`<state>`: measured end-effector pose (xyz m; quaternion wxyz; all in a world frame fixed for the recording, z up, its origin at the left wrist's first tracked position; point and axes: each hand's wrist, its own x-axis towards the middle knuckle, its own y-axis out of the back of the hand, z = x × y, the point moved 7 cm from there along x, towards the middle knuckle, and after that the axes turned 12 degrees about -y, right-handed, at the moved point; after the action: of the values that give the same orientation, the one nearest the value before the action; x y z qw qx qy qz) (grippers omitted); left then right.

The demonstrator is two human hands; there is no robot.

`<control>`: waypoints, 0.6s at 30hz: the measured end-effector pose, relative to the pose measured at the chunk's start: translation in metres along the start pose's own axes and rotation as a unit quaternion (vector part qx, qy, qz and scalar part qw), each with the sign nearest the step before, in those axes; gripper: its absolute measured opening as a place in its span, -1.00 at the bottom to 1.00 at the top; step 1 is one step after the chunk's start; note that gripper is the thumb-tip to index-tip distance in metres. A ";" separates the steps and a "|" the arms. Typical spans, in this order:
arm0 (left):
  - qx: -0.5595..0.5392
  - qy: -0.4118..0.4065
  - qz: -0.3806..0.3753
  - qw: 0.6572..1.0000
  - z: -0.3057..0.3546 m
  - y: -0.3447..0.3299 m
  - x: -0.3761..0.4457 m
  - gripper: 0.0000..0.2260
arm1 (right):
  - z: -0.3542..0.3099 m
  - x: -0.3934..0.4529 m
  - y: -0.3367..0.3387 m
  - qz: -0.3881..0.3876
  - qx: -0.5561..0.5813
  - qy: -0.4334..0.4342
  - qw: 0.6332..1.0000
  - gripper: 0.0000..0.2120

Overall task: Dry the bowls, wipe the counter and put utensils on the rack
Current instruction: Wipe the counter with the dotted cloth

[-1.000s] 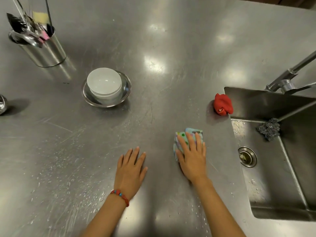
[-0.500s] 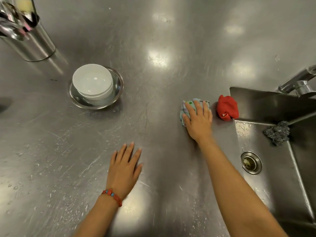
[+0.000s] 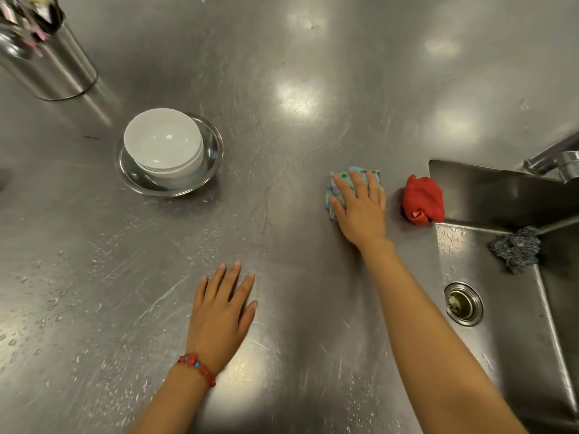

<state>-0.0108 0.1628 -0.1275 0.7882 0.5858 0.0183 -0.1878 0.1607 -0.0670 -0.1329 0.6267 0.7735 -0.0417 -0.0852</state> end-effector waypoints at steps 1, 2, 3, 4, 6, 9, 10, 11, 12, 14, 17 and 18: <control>0.000 0.001 -0.003 1.000 0.000 -0.001 0.000 -0.38 | -0.002 0.014 0.001 -0.003 0.012 -0.017 1.000 -0.55; -0.001 0.002 -0.005 1.000 0.000 -0.002 0.000 -0.38 | -0.005 0.024 0.002 -0.003 0.022 -0.032 0.999 -0.55; -0.003 0.003 -0.007 1.000 -0.001 -0.002 0.000 -0.38 | -0.009 0.029 0.002 0.001 0.029 -0.043 0.999 -0.55; -0.004 0.004 -0.009 1.000 -0.001 -0.002 0.001 -0.38 | -0.013 0.028 0.002 0.003 0.032 -0.050 0.998 -0.55; -0.004 0.005 -0.014 1.000 -0.001 -0.003 0.000 -0.39 | -0.022 0.012 -0.001 0.004 0.027 -0.038 0.999 -0.55; -0.007 0.004 -0.017 1.000 -0.002 -0.002 0.000 -0.40 | -0.044 -0.040 -0.013 -0.008 0.018 0.029 0.999 -0.55; -0.009 0.005 -0.019 1.000 -0.003 -0.002 0.000 -0.39 | -0.055 -0.063 -0.019 -0.013 0.019 0.055 0.998 -0.54; -0.011 0.006 -0.021 1.000 -0.004 -0.002 -0.001 -0.39 | -0.066 -0.084 -0.024 -0.015 0.020 0.082 0.996 -0.54; -0.013 0.006 -0.021 1.000 -0.005 -0.002 -0.001 -0.39 | -0.076 -0.102 -0.028 -0.012 0.018 0.103 0.994 -0.54; -0.015 0.009 -0.014 1.000 -0.008 0.001 -0.003 -0.39 | -0.085 -0.114 -0.030 -0.001 0.012 0.126 0.992 -0.55; -0.020 0.018 0.002 1.000 -0.018 0.007 -0.009 -0.40 | -0.087 -0.084 -0.028 -0.004 0.001 0.157 0.988 -0.56; -0.021 0.022 0.007 1.000 -0.023 0.009 -0.012 -0.40 | -0.089 -0.065 -0.029 -0.015 -0.003 0.154 0.988 -0.56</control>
<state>-0.0144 0.1894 -0.1230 0.8012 0.5730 0.0350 -0.1687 0.1116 0.0361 -0.1386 0.6266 0.7760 0.0673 0.0250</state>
